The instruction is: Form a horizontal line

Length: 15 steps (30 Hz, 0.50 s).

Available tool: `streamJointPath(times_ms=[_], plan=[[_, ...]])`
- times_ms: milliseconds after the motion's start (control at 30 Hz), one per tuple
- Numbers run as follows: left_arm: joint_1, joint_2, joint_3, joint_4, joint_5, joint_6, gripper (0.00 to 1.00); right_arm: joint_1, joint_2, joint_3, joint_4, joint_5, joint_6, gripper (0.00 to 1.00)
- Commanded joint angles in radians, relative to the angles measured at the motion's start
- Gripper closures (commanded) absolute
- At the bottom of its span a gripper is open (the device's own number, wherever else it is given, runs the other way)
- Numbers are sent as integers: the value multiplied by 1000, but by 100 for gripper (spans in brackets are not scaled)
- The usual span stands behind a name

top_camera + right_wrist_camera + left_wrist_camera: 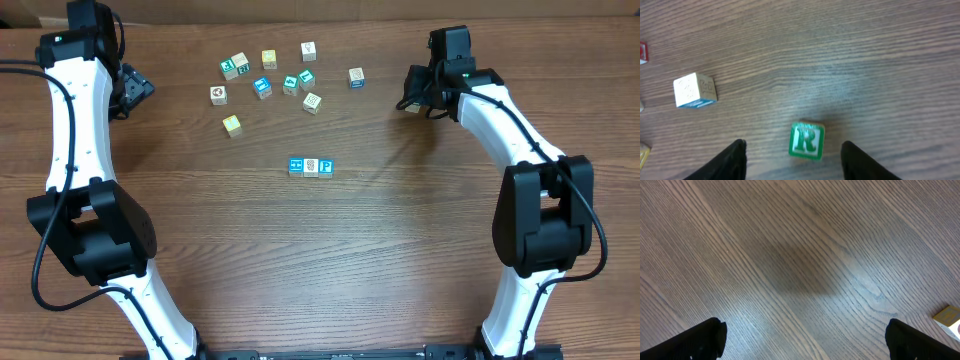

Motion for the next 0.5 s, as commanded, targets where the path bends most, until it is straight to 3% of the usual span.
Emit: streamJointPath(times_ms=[0, 167, 300, 467], plan=[[-8, -7, 6, -2, -11, 4, 0, 5, 72, -5, 32, 1, -2, 40], [-8, -7, 6, -2, -11, 4, 0, 5, 156, -5, 85, 2, -2, 41], [-8, -7, 6, -2, -11, 4, 0, 5, 163, -3, 103, 2, -2, 48], [-8, -7, 6, -2, -11, 4, 0, 5, 155, 5, 105, 2, -2, 49]])
